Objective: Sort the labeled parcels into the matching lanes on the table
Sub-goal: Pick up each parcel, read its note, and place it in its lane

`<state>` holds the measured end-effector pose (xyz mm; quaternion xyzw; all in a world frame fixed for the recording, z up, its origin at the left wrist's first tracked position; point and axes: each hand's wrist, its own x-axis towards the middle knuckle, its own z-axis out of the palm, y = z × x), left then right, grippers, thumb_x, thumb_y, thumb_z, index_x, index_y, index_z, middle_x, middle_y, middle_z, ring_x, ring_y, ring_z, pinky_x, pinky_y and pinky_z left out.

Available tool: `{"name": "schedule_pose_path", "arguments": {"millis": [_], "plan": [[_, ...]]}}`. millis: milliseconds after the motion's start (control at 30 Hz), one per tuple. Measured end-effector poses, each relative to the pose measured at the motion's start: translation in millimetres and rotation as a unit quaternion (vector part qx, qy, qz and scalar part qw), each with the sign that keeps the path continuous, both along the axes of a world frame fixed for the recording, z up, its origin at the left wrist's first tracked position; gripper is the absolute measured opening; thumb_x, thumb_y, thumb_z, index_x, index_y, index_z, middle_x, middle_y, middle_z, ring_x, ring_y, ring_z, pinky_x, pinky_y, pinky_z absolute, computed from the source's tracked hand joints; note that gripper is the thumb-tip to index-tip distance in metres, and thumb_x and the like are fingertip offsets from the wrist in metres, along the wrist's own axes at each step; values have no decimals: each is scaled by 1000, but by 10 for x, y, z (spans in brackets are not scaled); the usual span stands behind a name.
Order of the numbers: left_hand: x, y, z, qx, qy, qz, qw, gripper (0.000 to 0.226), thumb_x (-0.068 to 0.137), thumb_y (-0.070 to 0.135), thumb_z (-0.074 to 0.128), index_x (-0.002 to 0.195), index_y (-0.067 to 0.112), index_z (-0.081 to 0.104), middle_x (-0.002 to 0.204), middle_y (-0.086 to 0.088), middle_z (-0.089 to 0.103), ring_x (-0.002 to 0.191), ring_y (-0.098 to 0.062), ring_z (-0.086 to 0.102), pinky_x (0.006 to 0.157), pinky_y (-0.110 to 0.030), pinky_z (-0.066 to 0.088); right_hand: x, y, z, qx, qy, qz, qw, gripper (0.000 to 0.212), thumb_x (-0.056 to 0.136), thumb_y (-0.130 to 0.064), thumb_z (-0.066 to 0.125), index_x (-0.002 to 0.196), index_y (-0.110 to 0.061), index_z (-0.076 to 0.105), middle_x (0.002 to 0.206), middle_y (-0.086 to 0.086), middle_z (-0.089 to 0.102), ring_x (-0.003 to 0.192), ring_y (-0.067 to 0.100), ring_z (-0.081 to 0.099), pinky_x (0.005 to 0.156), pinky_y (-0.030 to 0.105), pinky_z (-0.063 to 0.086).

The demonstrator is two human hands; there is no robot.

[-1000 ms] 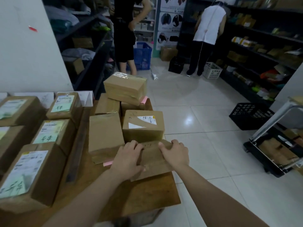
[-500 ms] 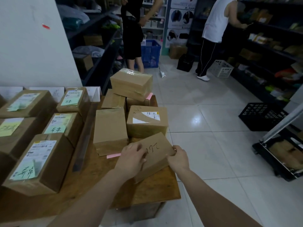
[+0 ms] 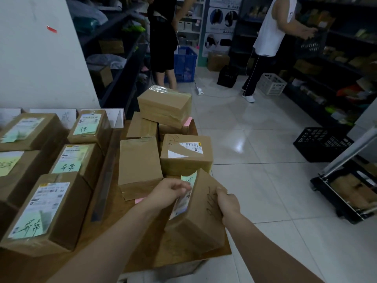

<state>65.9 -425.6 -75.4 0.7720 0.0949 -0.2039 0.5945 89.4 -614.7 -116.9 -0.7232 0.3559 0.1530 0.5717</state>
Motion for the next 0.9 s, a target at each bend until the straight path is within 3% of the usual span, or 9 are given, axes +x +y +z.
{"name": "schedule_pose_path", "arguments": {"millis": [133, 300, 400, 500, 633, 700, 767, 833, 900], "plan": [[40, 36, 106, -2, -65, -2, 998, 24, 91, 13, 65, 105, 31, 72, 124, 11, 59, 106, -8, 59, 88, -31, 55, 3, -16, 21, 62, -7, -2, 998, 42, 95, -46, 53, 115, -9, 62, 108, 11, 65, 101, 31, 61, 97, 50, 51], [26, 32, 116, 89, -122, 20, 988, 97, 63, 35, 87, 143, 35, 33, 138, 12, 30, 119, -15, 49, 94, -44, 53, 19, 32, 141, 140, -35, -8, 989, 41, 90, -43, 58, 116, -13, 67, 107, 11, 72, 100, 33, 66, 93, 49, 53], [-33, 35, 139, 42, -117, 41, 991, 109, 54, 46, 90, 142, 40, 27, 132, 12, 45, 113, -14, 57, 92, -43, 54, 10, 66, 239, 174, -60, -4, 983, 35, 94, -41, 56, 112, -13, 69, 100, 11, 75, 97, 31, 69, 86, 42, 56], [-74, 45, 236, -30, -100, 22, 994, 94, 64, 32, 89, 138, 37, 31, 111, 12, 68, 92, -6, 70, 74, -25, 57, -26, 138, 350, 203, -86, 27, 975, 43, 95, -50, 51, 112, -16, 72, 98, 7, 77, 96, 28, 72, 87, 43, 56], [-171, 82, 444, -39, -99, 18, 994, 66, 73, 22, 84, 125, 28, 45, 101, 11, 71, 82, -1, 71, 60, -14, 52, -98, 252, 537, 217, -120, 63, 967, 51, 99, -58, 36, 102, -22, 73, 88, 0, 78, 85, 20, 72, 66, 32, 52], [-240, 95, 535, -46, -101, 46, 993, 50, 78, 28, 80, 117, 31, 48, 93, 12, 73, 77, -2, 72, 58, -16, 53, -121, 313, 607, 214, -143, 93, 962, 54, 97, -61, 35, 106, -23, 73, 96, 2, 77, 89, 20, 73, 71, 34, 53], [-291, 121, 586, -37, -114, 91, 989, 37, 85, 37, 71, 117, 32, 52, 92, 12, 74, 78, -4, 72, 69, -26, 58, -144, 397, 659, 209, -166, 104, 958, 56, 92, -68, 40, 115, -27, 71, 104, 2, 76, 100, 22, 71, 80, 39, 53], [-336, 158, 621, -38, -123, 117, 985, 33, 91, 39, 64, 120, 29, 53, 96, 10, 74, 83, -9, 73, 81, -39, 59, -157, 469, 704, 218, -175, 108, 954, 62, 81, -76, 48, 120, -32, 67, 108, -1, 75, 106, 22, 69, 88, 42, 53], [-396, 194, 642, -20, -139, 120, 983, 30, 94, 38, 59, 122, 31, 51, 97, 10, 74, 84, -9, 73, 81, -41, 59, -173, 521, 754, 221, -180, 118, 951, 65, 78, -77, 51, 122, -33, 66, 109, -1, 75, 107, 22, 68, 91, 43, 52]]}}
